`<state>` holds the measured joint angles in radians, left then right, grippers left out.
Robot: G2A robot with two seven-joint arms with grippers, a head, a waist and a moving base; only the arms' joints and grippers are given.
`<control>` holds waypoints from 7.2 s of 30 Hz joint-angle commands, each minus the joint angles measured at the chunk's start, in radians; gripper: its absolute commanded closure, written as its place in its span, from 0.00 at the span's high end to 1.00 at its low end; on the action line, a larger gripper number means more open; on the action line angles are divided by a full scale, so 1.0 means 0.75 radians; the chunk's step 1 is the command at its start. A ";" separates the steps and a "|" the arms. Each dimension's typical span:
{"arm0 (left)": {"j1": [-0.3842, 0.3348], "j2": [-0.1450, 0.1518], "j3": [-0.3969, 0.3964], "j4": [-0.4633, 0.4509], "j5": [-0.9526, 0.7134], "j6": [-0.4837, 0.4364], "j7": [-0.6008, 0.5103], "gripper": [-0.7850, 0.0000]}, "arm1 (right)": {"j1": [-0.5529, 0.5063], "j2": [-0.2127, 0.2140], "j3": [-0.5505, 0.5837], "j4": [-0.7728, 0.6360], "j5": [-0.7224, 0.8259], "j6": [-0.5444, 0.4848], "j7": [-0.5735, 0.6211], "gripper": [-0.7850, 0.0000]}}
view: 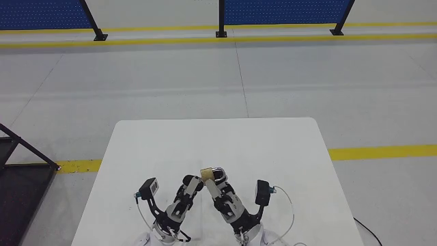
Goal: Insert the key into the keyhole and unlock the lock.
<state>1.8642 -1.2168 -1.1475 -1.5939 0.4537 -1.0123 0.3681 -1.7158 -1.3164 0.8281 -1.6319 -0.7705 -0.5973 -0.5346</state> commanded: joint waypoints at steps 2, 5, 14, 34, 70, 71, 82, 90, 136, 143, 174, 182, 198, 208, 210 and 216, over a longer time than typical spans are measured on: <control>0.000 0.003 0.002 0.001 0.002 0.000 0.006 0.00 | -0.011 0.004 0.017 -0.010 0.000 0.004 0.004 0.35; -0.001 0.006 0.006 0.005 0.006 0.000 0.010 0.00 | -0.021 0.008 0.029 -0.022 -0.002 0.018 0.022 0.22; -0.007 0.011 0.018 0.013 0.022 0.000 0.024 0.00 | -0.018 0.007 0.030 -0.028 0.003 0.059 0.072 0.00; -0.001 0.031 0.025 0.007 0.027 0.000 0.051 0.39 | -0.015 0.006 0.049 -0.023 0.091 0.037 0.096 0.00; -0.026 0.044 0.029 0.051 0.271 0.000 0.222 0.00 | -0.050 0.014 0.069 -0.058 0.167 0.024 0.197 0.00; -0.024 0.042 0.025 0.052 0.300 0.001 0.238 0.00 | -0.053 0.014 0.070 -0.061 0.169 0.025 0.199 0.00; -0.016 0.034 0.020 0.051 0.379 0.015 0.294 0.00 | -0.059 0.017 0.074 -0.069 0.177 0.022 0.223 0.00; -0.016 0.034 0.020 0.051 0.379 0.015 0.294 0.00 | -0.059 0.017 0.074 -0.069 0.177 0.022 0.223 0.00; -0.075 -0.014 0.098 0.152 1.370 0.809 1.079 0.00 | -0.092 0.024 0.109 -0.123 0.296 0.073 0.300 0.00; -0.092 -0.017 0.115 0.174 1.421 0.930 1.153 0.00 | -0.092 0.023 0.109 -0.123 0.298 0.075 0.302 0.00; -0.069 0.007 0.142 0.175 1.170 0.588 1.075 0.35 | -0.097 0.023 0.115 -0.120 0.266 0.038 0.252 0.00; -0.034 0.032 0.109 0.132 1.075 0.371 0.939 0.41 | -0.091 0.020 0.113 -0.116 0.264 0.052 0.245 0.00; -0.062 0.034 0.133 0.123 1.030 0.418 0.769 0.00 | -0.083 0.017 0.099 -0.105 0.258 0.057 0.254 0.00; -0.058 0.033 0.139 0.116 1.136 0.589 0.836 0.00 | -0.083 0.016 0.098 -0.104 0.251 0.059 0.258 0.00; -0.058 0.032 0.145 0.121 1.179 0.656 0.868 0.00 | -0.083 0.016 0.098 -0.104 0.250 0.060 0.259 0.00; -0.071 0.024 0.159 0.148 1.286 0.859 0.951 0.00 | -0.083 0.016 0.097 -0.103 0.252 0.064 0.261 0.00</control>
<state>1.8125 -1.1979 -1.0289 -1.4862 1.4068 -0.3955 1.0719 -1.7783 -1.3043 0.9012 -1.7095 -0.5817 -0.5498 -0.3392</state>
